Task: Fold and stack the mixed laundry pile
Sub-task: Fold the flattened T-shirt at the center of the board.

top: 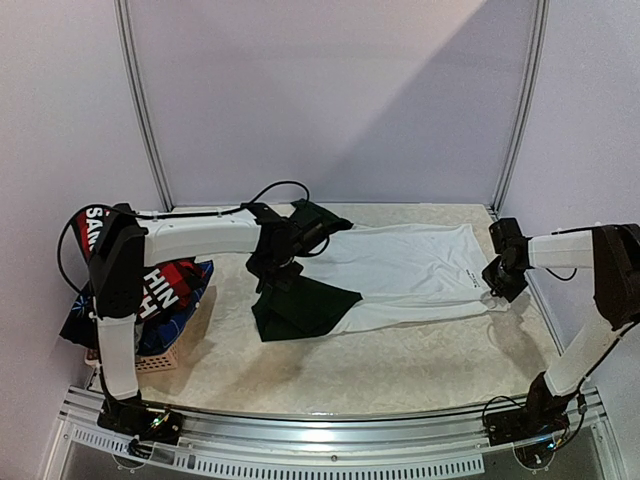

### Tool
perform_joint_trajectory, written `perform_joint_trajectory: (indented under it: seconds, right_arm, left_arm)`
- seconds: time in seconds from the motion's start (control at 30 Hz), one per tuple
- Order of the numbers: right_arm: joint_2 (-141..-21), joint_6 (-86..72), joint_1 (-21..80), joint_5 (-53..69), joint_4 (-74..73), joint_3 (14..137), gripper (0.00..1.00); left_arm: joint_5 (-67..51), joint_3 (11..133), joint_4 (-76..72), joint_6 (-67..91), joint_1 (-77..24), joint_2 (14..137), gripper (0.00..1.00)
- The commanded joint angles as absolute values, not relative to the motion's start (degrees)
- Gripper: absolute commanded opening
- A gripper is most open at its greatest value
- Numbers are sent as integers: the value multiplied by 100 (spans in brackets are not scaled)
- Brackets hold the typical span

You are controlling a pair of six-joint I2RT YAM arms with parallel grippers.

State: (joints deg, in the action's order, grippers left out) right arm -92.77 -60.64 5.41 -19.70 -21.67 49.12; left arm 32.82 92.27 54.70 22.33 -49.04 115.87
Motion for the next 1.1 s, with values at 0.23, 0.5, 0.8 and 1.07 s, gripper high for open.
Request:
perform_joint_trajectory:
  seconds: [0.23, 0.5, 0.8, 1.07]
  right_arm:
    - [-9938, -5703, 431, -1771, -2356, 5660, 2]
    - [-9583, -5383, 323, -1508, -2266, 5641, 84]
    - [-8320, -5059, 322, -1920, -2711, 4899, 99]
    - [-7632, -5252, 316, -1386, -2394, 3846, 85]
  left_arm:
    - [3371, 9212, 5081, 2627, -4638, 11838, 4]
    - [3543, 8508, 4177, 2759, -4649, 11121, 58]
    - [3809, 7021, 3971, 3571, -5281, 9838, 68]
    - [3148, 5537, 2917, 3986, -5614, 9061, 64]
